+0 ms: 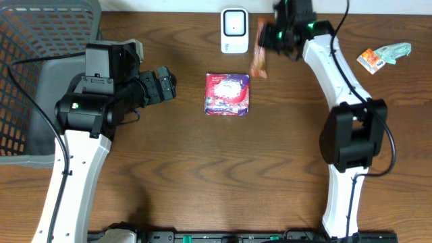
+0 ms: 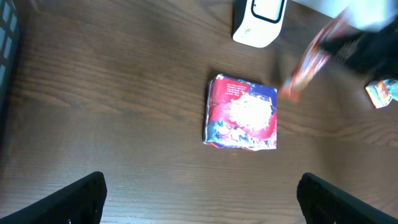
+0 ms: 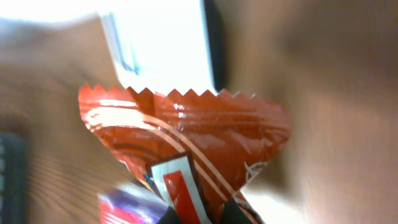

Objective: Scan the item barcode
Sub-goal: 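Raise the chocolate bar to the scanner with the right gripper, then carry the chocolate bar to the far right corner and drop it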

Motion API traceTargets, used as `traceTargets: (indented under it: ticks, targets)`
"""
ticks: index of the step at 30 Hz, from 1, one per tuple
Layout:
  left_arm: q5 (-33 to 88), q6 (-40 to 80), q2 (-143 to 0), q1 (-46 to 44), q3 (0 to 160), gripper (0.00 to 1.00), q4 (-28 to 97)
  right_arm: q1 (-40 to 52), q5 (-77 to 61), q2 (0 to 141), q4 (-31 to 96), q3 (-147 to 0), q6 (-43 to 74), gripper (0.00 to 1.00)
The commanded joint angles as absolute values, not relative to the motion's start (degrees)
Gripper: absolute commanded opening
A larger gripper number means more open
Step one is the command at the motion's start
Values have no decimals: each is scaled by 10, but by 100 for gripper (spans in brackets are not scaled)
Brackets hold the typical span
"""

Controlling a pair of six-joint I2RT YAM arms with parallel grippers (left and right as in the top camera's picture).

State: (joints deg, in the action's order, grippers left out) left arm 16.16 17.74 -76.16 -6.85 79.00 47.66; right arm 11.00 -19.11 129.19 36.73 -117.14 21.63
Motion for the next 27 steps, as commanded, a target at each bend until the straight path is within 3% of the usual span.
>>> traceTargets:
  ticks: [1,8,15,27]
  targets:
    - [158,172,-757,-67,790,98,477,133,-177,1274,310,-1183,212,1]
    - [158,172,-757,-67,790,98,477,183,-55,1320,203,-1183,238,1]
    - [158,172,-757,-67,790,98,477,184,-15,1324,168,-1186,242,1]
    - [158,172,-757,-67,790,98,477,-7,80,1251,316,-1187,221,1]
